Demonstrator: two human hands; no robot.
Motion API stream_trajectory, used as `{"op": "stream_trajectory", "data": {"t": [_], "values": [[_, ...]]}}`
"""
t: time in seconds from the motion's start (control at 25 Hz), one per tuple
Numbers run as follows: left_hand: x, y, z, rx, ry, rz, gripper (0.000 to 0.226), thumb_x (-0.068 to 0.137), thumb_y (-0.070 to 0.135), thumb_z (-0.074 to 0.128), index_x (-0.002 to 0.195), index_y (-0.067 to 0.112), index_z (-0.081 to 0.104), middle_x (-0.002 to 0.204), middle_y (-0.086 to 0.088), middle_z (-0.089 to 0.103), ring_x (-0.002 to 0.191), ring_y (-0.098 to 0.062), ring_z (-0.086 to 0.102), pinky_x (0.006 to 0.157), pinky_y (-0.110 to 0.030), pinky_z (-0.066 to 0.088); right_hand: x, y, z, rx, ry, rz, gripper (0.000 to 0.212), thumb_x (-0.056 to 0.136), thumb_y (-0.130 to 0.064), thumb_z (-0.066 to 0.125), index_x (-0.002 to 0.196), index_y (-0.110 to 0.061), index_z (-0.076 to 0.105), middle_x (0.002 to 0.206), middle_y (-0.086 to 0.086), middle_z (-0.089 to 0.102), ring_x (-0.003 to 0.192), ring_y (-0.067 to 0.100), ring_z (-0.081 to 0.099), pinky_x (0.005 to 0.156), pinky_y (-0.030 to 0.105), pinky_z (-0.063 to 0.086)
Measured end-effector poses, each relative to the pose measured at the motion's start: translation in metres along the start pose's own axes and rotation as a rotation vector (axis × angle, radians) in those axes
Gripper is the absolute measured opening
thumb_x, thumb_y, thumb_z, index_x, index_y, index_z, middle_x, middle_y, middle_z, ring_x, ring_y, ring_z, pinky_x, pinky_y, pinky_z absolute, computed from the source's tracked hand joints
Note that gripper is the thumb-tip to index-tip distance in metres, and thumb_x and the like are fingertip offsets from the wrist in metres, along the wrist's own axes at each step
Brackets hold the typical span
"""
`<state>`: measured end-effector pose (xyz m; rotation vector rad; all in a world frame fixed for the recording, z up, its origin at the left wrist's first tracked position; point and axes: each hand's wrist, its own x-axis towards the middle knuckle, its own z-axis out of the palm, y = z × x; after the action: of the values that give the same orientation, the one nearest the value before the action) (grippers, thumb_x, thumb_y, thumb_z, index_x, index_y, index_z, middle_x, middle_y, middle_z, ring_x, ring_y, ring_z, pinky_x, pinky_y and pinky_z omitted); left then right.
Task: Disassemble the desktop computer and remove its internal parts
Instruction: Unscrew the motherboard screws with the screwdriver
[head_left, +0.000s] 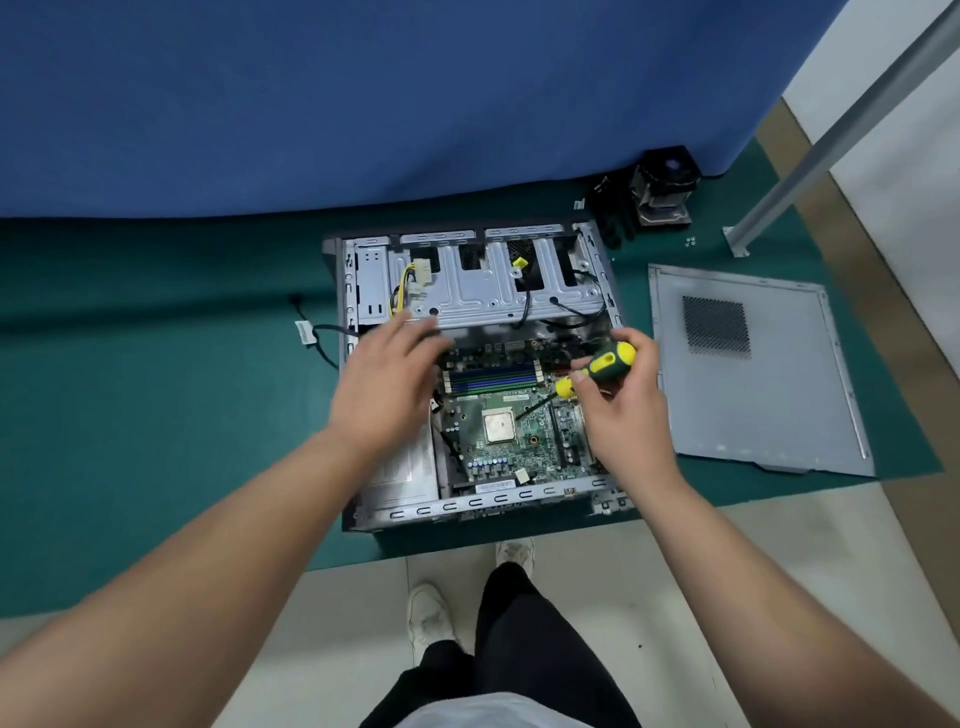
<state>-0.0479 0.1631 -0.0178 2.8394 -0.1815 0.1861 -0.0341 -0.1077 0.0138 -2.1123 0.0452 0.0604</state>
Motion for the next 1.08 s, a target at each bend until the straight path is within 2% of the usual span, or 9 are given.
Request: {"op": "stream_trajectory", "data": {"t": [0.08,0.16,0.28,0.44,0.52,0.64,0.8,0.96,1.08], "values": [[0.007,-0.025,0.0,0.074,-0.045,-0.083,0.049,0.101,0.028,0.055,0.149,0.033,0.047,0.167,-0.001,0.031,0.155,-0.031,0.021,0.125,-0.051,0.019,0.0,0.014,-0.004,-0.079,-0.031,-0.046,0.042,0.099,-0.026,0.064,0.131,-0.035,0.037,0.109,-0.013,0.071,0.088,0.009,0.069,0.082,0.046,0.057],[0.013,-0.039,0.007,0.104,-0.137,-0.15,0.057,0.105,0.038,0.045,0.158,0.042,0.027,0.172,0.003,0.008,0.159,-0.024,0.004,0.128,-0.046,0.007,0.002,0.026,-0.005,-0.11,-0.028,-0.082,0.04,0.1,-0.027,0.063,0.13,-0.034,0.037,0.111,-0.016,0.07,0.09,0.013,0.069,0.082,0.051,0.057],[0.021,-0.046,0.013,0.149,-0.187,-0.175,0.064,0.105,0.05,0.031,0.163,0.041,0.005,0.172,0.005,-0.009,0.158,-0.017,-0.008,0.128,-0.044,-0.003,0.002,0.033,-0.001,-0.077,0.046,-0.122,0.04,0.1,-0.029,0.063,0.13,-0.033,0.038,0.112,-0.016,0.069,0.094,0.014,0.07,0.084,0.052,0.058],[0.023,-0.05,0.016,0.146,-0.128,-0.143,0.064,0.105,0.047,0.035,0.163,0.039,0.01,0.173,0.006,-0.002,0.159,-0.017,-0.001,0.128,-0.045,0.001,0.005,0.04,0.001,-0.101,0.062,-0.154,0.038,0.099,-0.032,0.064,0.128,-0.035,0.039,0.112,-0.017,0.069,0.091,0.011,0.069,0.082,0.046,0.059],[0.022,-0.052,0.02,0.129,-0.088,-0.153,0.064,0.104,0.043,0.041,0.163,0.039,0.017,0.172,0.006,0.005,0.159,-0.019,0.006,0.128,-0.045,0.003,0.007,0.04,0.002,-0.095,0.057,-0.185,0.037,0.098,-0.03,0.066,0.125,-0.038,0.042,0.114,-0.014,0.068,0.096,0.008,0.068,0.083,0.032,0.057],[0.022,-0.053,0.023,0.113,-0.061,-0.163,0.063,0.099,0.043,0.04,0.16,0.04,0.026,0.171,0.007,0.014,0.158,-0.02,0.013,0.128,-0.045,0.004,0.016,0.036,0.003,-0.082,0.12,-0.208,0.038,0.095,-0.025,0.072,0.119,-0.043,0.049,0.115,-0.002,0.062,0.099,0.004,0.064,0.077,0.007,0.047],[0.023,-0.053,0.024,0.088,-0.047,-0.17,0.064,0.093,0.042,0.039,0.157,0.041,0.034,0.17,0.006,0.019,0.158,-0.02,0.015,0.128,-0.045,0.005,0.032,0.023,0.028,-0.069,0.095,-0.207,0.037,0.093,-0.026,0.074,0.122,-0.035,0.053,0.116,-0.004,0.063,0.1,0.011,0.065,0.081,0.017,0.051],[0.024,-0.052,0.023,0.058,-0.036,-0.165,0.066,0.09,0.036,0.04,0.155,0.04,0.038,0.17,0.004,0.022,0.157,-0.021,0.017,0.128,-0.046,0.005,0.046,0.001,0.075,-0.085,0.012,-0.304,0.038,0.091,-0.028,0.074,0.123,-0.035,0.055,0.11,-0.011,0.061,0.098,-0.005,0.057,0.074,0.006,0.039],[0.022,-0.052,0.022,0.056,-0.029,-0.156,0.067,0.088,0.033,0.04,0.154,0.038,0.04,0.169,0.003,0.024,0.157,-0.023,0.019,0.127,-0.046,0.006,0.053,-0.005,0.104,-0.065,-0.008,-0.379,0.036,0.091,-0.021,0.074,0.122,-0.028,0.057,0.109,-0.01,0.058,0.098,-0.007,0.054,0.077,0.006,0.037]]}}
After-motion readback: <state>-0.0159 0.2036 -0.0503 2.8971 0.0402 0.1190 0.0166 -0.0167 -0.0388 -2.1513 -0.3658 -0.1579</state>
